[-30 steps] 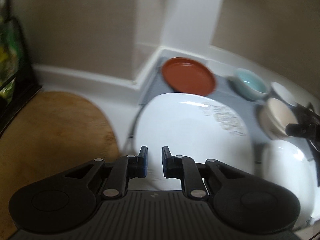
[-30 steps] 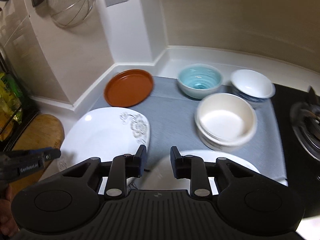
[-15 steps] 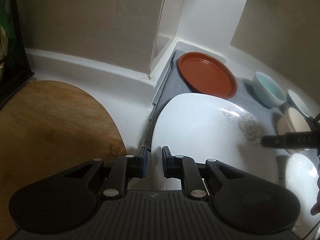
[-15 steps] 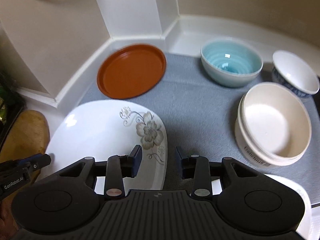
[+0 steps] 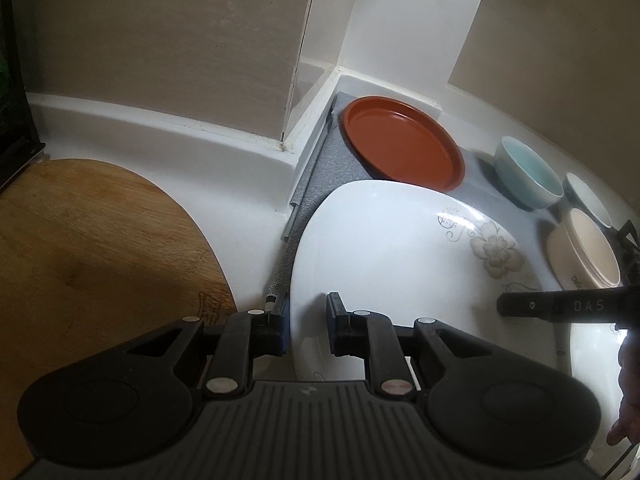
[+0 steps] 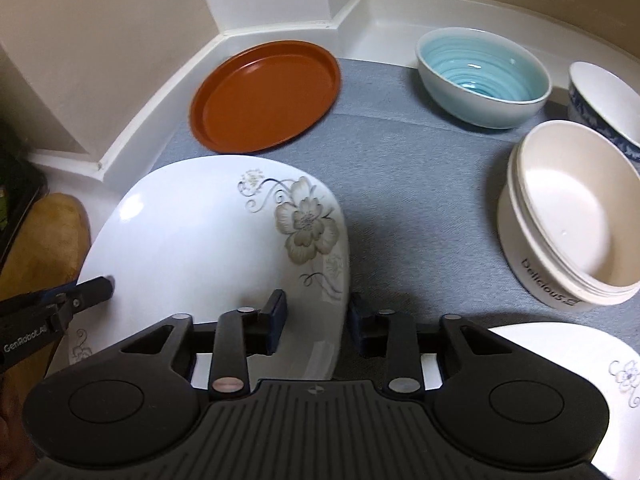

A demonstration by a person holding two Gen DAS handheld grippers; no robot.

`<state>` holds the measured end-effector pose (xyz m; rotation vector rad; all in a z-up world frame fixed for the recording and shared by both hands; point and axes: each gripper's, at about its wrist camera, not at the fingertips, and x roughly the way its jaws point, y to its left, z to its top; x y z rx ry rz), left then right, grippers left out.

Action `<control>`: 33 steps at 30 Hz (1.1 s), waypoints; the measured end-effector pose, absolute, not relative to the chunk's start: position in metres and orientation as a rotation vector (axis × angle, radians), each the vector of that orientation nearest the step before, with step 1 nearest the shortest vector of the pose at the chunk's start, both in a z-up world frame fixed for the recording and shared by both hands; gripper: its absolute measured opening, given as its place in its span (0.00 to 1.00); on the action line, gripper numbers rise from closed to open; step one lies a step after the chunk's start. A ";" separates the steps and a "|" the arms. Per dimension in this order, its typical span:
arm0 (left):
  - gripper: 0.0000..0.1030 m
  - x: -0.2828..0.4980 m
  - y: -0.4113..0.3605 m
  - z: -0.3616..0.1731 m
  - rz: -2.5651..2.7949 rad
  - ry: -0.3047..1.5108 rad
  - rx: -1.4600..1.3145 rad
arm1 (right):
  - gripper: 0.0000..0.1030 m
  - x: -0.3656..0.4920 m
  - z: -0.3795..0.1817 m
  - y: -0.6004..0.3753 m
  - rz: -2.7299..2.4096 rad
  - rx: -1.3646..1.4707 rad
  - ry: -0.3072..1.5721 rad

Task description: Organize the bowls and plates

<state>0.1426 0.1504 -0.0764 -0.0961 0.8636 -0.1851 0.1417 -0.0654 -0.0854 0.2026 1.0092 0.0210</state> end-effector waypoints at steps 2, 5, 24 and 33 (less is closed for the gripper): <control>0.18 0.142 0.152 -0.076 -0.182 0.864 -0.105 | 0.31 0.139 -0.084 -0.067 0.025 0.207 0.996; 0.17 0.140 0.154 -0.073 -0.176 0.868 -0.114 | 0.26 0.138 -0.083 -0.075 0.024 0.243 0.983; 0.18 0.084 0.136 -0.039 -0.122 0.803 -0.101 | 0.22 0.099 -0.055 -0.084 0.080 0.213 0.877; 0.18 0.052 0.101 -0.018 -0.114 0.774 -0.080 | 0.22 0.063 -0.039 -0.109 0.091 0.222 0.832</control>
